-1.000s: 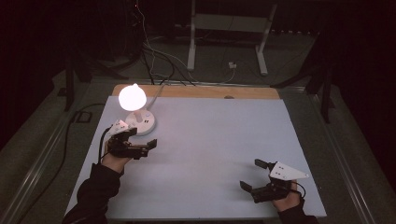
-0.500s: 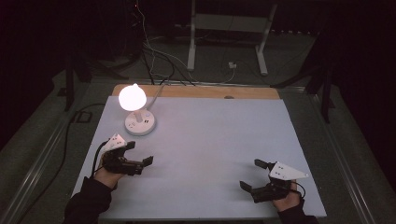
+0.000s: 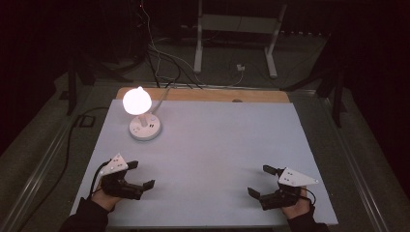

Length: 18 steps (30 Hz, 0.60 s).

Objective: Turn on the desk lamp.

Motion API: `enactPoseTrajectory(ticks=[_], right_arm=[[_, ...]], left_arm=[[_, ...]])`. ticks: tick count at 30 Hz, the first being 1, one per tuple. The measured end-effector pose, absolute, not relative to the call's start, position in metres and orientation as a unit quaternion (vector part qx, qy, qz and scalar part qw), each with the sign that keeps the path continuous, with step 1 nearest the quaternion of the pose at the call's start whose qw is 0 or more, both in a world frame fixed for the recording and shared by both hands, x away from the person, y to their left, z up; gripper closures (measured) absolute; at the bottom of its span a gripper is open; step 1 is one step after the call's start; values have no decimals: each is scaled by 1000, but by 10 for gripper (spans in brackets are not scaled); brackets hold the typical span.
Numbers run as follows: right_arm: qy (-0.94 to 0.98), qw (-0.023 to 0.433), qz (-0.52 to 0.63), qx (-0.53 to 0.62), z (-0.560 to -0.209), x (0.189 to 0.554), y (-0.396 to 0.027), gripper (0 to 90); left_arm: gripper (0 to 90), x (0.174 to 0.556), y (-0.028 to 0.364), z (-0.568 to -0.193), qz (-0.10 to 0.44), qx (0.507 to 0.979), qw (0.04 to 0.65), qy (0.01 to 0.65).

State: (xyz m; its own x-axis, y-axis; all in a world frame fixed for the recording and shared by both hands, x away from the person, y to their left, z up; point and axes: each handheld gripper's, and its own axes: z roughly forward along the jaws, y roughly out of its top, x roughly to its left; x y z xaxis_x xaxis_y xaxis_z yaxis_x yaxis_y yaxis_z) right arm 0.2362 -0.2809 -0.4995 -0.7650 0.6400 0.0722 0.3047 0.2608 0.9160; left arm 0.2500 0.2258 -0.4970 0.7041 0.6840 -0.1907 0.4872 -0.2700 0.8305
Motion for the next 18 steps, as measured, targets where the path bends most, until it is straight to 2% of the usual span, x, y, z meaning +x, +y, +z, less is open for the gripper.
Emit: enactPoseTrajectory(ticks=[6, 18], right_arm=[[780, 157, 524, 305, -500, 237, -280, 0], [781, 153, 523, 306, -501, 238, -280, 0]], left_arm=[[5, 240, 228, -501, 109, 808, 452, 361], [5, 237, 225, -508, 104, 822, 448, 335]])
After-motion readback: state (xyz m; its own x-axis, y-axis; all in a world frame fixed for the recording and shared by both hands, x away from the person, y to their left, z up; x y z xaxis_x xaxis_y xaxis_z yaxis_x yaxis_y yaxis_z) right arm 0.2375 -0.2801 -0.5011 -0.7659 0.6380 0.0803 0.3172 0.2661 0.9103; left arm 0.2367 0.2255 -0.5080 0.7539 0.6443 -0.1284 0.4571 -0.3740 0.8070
